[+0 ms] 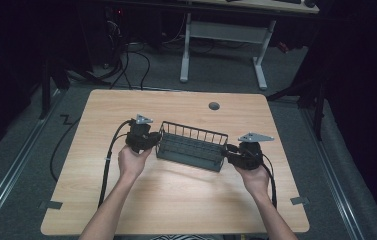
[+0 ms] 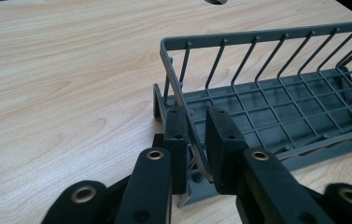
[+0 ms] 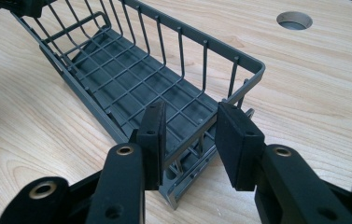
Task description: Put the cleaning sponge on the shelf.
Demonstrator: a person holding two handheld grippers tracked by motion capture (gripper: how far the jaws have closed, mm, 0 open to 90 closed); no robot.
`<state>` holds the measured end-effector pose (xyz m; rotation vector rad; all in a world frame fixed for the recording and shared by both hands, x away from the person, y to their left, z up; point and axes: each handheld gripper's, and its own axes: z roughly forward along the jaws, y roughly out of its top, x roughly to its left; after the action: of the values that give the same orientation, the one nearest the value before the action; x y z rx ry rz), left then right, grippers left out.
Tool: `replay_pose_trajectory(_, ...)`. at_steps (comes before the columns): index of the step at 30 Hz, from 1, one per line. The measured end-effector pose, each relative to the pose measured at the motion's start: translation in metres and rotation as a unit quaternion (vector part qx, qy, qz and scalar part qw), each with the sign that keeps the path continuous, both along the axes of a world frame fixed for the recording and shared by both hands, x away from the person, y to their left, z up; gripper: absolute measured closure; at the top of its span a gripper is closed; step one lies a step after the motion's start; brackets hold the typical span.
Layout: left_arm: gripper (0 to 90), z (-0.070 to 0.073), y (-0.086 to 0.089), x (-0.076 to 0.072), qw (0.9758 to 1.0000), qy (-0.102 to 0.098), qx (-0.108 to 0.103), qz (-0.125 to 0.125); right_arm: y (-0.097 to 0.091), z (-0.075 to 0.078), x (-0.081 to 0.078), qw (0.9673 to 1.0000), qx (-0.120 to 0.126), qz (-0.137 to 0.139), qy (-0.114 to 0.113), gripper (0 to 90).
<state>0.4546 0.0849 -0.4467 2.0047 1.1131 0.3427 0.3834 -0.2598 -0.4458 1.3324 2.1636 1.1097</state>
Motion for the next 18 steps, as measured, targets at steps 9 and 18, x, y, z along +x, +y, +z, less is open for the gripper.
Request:
replay_pose_trajectory(9,45.3,0.003,0.011,-0.006,0.9995,-0.022,-0.022,0.009,-0.009,0.004,-0.003,0.9992,0.031,-0.021,-0.015,45.8)
replay_pose_trajectory(18,35.3,0.006,0.035,-0.028,0.9976,-0.059,-0.032,0.011,-0.033,0.008,-0.016,0.9981,0.032,-0.036,-0.039,40.7)
